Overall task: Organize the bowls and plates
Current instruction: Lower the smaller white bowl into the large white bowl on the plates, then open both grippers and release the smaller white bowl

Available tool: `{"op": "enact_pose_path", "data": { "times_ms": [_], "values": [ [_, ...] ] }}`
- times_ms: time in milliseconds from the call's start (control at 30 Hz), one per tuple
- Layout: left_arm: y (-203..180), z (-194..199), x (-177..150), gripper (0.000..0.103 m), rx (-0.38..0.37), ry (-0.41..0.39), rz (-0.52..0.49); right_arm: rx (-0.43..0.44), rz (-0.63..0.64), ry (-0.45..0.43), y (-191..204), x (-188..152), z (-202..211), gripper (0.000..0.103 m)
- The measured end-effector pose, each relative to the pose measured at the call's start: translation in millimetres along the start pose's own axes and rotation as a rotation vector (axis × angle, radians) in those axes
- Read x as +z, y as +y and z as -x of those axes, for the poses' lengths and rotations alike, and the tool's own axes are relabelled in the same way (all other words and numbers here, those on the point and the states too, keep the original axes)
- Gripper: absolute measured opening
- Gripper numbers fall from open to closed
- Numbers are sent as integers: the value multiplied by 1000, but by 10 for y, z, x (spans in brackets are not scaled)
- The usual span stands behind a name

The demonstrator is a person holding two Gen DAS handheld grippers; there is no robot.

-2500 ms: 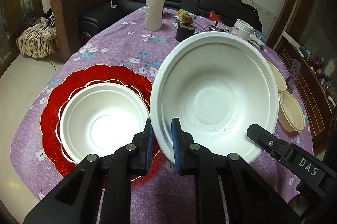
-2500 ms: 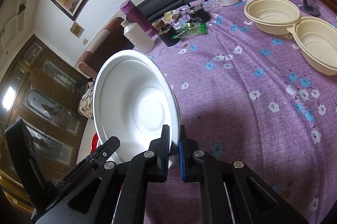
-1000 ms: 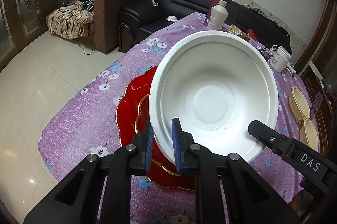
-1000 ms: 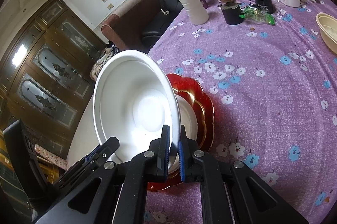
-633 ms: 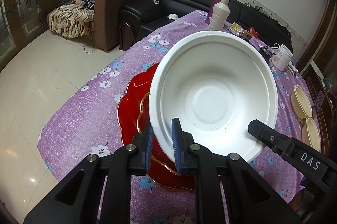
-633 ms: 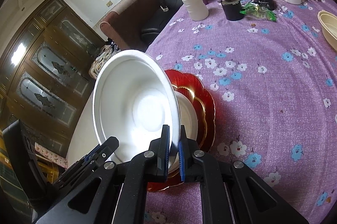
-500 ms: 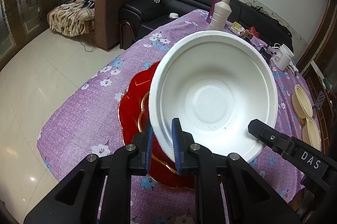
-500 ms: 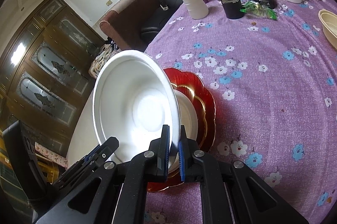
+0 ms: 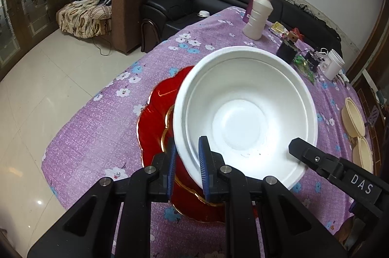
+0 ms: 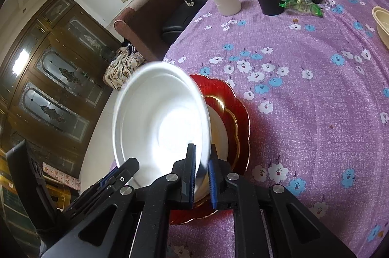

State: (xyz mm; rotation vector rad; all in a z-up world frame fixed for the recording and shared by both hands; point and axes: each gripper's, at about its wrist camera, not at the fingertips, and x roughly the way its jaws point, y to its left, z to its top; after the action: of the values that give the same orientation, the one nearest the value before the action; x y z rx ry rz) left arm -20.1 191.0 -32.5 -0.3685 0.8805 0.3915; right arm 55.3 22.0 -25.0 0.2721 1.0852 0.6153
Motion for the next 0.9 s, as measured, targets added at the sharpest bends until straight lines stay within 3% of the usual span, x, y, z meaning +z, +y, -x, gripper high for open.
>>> {"op": "enact_pose_path", "data": {
  "times_ms": [100, 200, 267, 300, 333, 467, 900],
  "values": [
    [9, 0, 4, 16, 16, -6, 4, 9, -10, -12, -31, 19, 15, 12],
    [6, 21, 11, 19, 42, -20, 3, 19, -27, -22, -70, 35, 44, 21],
    [26, 43, 12, 34, 58, -31, 14, 32, -35, -34, -96, 43, 79, 33],
    [37, 46, 14, 48, 61, -33, 18, 34, -37, -39, -104, 44, 96, 35],
    [47, 58, 15, 55, 64, -42, 21, 38, -41, -47, -119, 44, 117, 38],
    [76, 104, 20, 56, 72, -58, 27, 60, -63, -63, -176, 45, 174, 47],
    [-23, 328, 73, 62, 65, -113, 41, 114, -116, -119, -410, -20, 423, 54]
  ]
}}
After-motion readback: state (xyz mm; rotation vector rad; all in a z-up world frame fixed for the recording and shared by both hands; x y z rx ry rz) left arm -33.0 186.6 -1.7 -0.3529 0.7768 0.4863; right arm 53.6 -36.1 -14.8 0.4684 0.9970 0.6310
